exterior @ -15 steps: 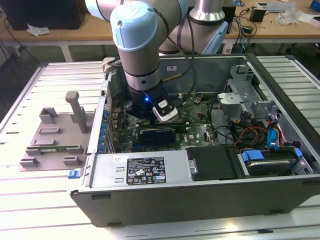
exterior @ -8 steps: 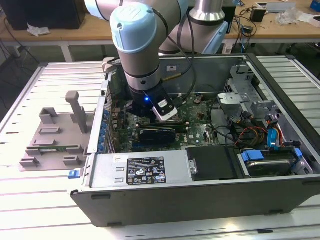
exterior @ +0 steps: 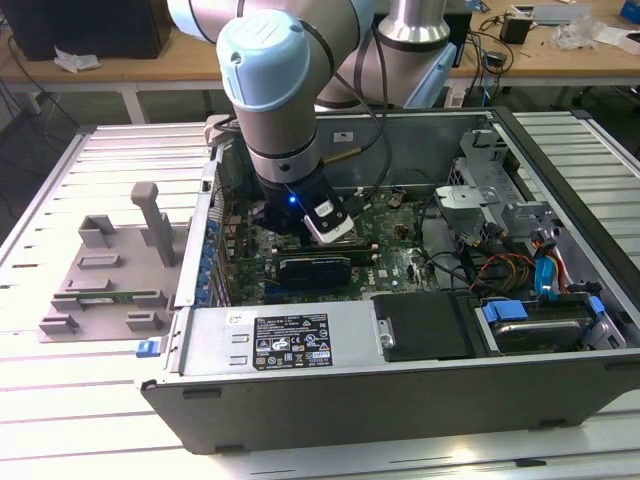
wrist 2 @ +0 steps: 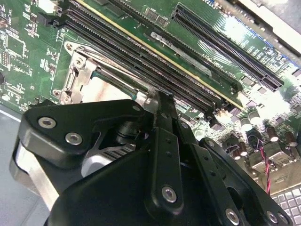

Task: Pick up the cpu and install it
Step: 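Install the second cpu locking lever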

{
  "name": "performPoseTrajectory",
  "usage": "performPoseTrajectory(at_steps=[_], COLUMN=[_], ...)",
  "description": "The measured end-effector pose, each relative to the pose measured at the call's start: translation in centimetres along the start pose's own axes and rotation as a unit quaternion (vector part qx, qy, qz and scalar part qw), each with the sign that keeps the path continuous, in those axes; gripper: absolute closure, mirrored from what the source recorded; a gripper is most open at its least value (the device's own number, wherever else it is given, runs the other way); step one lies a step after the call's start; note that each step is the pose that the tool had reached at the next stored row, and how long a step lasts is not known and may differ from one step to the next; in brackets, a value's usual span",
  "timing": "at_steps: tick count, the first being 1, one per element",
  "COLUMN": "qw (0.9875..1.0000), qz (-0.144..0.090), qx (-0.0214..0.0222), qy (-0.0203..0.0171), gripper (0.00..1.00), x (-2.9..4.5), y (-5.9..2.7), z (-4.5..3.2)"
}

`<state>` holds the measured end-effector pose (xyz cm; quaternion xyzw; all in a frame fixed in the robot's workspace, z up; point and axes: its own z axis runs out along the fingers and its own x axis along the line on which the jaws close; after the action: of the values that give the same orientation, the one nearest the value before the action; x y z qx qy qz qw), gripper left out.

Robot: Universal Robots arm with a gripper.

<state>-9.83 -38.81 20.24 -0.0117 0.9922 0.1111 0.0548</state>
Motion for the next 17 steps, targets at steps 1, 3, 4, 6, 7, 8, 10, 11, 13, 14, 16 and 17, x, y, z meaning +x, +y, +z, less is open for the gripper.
performPoseTrajectory(at_steps=[1,3,4,6,7,8,10,11,13,14,16,17], qw=[1.0000,1.0000,1.0000,1.0000,1.0000,1.0000,1.0000,1.0000,1.0000,1.0000,1.0000,1.0000], qz=[0.000,0.000,0.000,0.000,0.000,0.000,0.000,0.000,0.001,0.001,0.001,0.001], qx=[0.0001,0.0000,0.0000,0.0001,0.0003,0.0003,0.0003,0.0004,0.0004,0.0003,0.0004,0.0004], qy=[0.0000,0.0000,0.0000,0.0000,0.0000,0.0000,0.0005,0.0011,0.0023,0.0025,0.0034,0.0039], gripper=[0.89,0.89,0.89,0.89,0.89,0.89,0.89,0.89,0.89,0.89,0.89,0.89], x=[-0.01,-0.09,-0.15,-0.26,-0.31,-0.37,-1.05,-1.53,-2.03,-2.11,-2.21,-2.25], y=[0.02,0.18,0.30,0.52,0.60,0.69,0.70,0.68,0.66,0.64,0.57,0.54], z=[-0.11,-0.79,-1.33,-2.24,-2.59,-2.98,-3.05,-3.04,-3.07,-3.11,-3.28,-3.34])
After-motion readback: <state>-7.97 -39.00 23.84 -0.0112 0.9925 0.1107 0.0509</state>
